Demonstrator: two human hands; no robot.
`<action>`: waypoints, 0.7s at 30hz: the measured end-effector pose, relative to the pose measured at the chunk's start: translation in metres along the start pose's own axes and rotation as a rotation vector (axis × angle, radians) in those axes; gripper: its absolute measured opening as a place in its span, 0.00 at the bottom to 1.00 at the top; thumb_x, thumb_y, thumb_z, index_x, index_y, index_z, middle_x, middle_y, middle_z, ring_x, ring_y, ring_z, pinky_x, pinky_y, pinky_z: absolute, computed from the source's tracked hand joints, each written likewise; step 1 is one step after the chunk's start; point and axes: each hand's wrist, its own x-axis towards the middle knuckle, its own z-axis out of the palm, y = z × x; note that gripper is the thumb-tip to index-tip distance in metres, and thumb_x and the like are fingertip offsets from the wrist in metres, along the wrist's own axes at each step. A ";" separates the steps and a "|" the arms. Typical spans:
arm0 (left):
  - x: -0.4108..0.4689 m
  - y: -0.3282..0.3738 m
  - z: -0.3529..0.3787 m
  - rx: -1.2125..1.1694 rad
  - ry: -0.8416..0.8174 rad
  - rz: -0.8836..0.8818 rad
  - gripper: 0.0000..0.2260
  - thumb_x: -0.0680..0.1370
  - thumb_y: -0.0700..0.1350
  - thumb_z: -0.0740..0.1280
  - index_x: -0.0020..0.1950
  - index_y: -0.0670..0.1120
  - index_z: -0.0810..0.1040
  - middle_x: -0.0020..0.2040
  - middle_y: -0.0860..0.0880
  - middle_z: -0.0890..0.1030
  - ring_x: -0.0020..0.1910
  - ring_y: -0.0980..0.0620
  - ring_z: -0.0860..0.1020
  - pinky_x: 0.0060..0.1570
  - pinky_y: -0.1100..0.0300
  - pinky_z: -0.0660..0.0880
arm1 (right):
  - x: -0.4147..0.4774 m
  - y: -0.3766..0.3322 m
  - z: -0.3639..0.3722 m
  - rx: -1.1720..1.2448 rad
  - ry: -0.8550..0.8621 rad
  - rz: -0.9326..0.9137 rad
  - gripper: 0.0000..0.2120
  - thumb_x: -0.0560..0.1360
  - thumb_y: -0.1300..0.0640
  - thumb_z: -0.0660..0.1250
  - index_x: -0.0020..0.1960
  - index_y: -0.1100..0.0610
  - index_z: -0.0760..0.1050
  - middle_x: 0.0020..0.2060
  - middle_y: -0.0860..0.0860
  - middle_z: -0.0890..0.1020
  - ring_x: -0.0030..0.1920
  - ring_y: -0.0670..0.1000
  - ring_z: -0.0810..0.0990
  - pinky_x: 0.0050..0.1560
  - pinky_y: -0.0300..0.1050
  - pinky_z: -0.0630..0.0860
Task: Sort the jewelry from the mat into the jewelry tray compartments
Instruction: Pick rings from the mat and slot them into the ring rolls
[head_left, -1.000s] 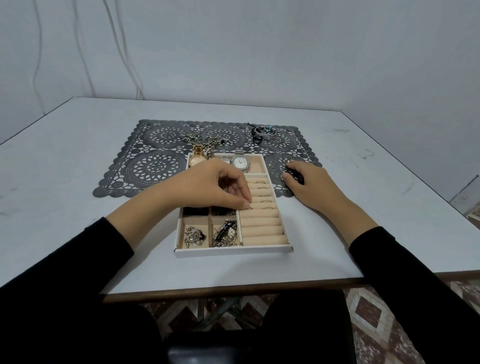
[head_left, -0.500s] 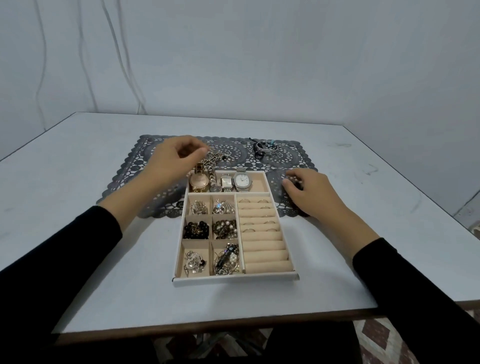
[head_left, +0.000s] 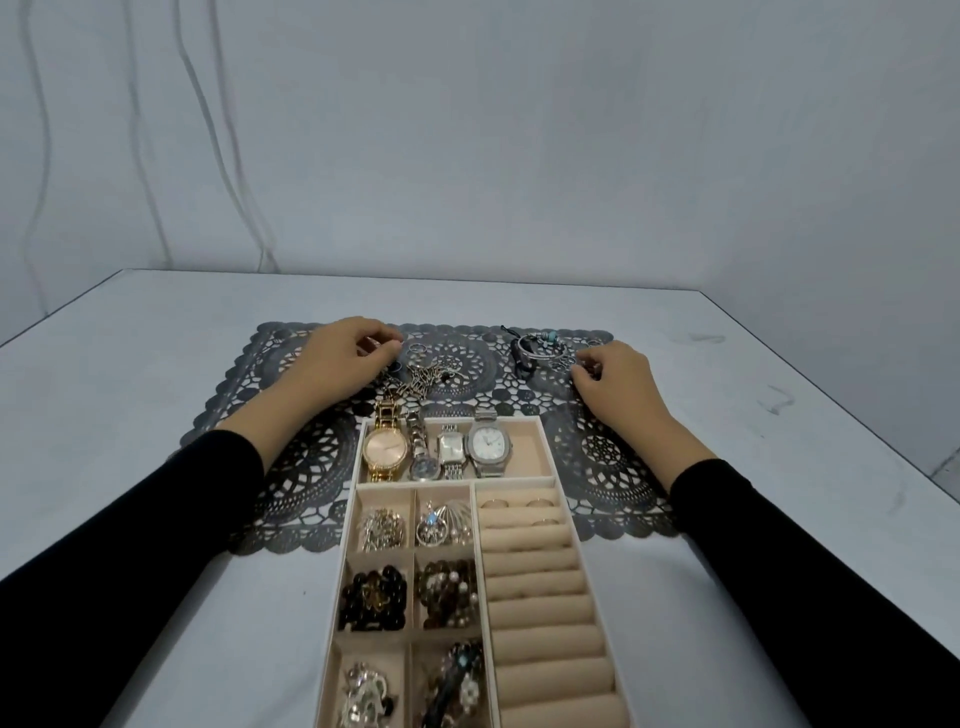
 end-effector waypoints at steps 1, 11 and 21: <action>0.004 -0.001 0.002 0.013 -0.006 0.008 0.08 0.79 0.50 0.67 0.55 0.52 0.82 0.48 0.55 0.81 0.42 0.63 0.75 0.40 0.66 0.70 | 0.004 0.000 0.002 0.000 0.000 0.005 0.14 0.77 0.54 0.64 0.58 0.61 0.80 0.55 0.57 0.80 0.56 0.55 0.77 0.58 0.44 0.70; 0.031 -0.007 0.009 0.044 -0.101 0.002 0.10 0.77 0.52 0.70 0.56 0.53 0.83 0.45 0.58 0.79 0.41 0.62 0.73 0.38 0.68 0.66 | 0.022 0.004 0.012 0.051 0.014 0.063 0.10 0.77 0.54 0.66 0.53 0.57 0.81 0.52 0.56 0.76 0.51 0.54 0.77 0.49 0.39 0.66; 0.037 -0.002 0.013 0.022 -0.145 -0.009 0.07 0.75 0.51 0.72 0.52 0.53 0.83 0.41 0.59 0.78 0.41 0.61 0.73 0.38 0.67 0.67 | 0.028 0.007 0.004 0.126 -0.074 0.073 0.05 0.76 0.57 0.67 0.50 0.54 0.80 0.49 0.55 0.79 0.48 0.52 0.76 0.45 0.38 0.69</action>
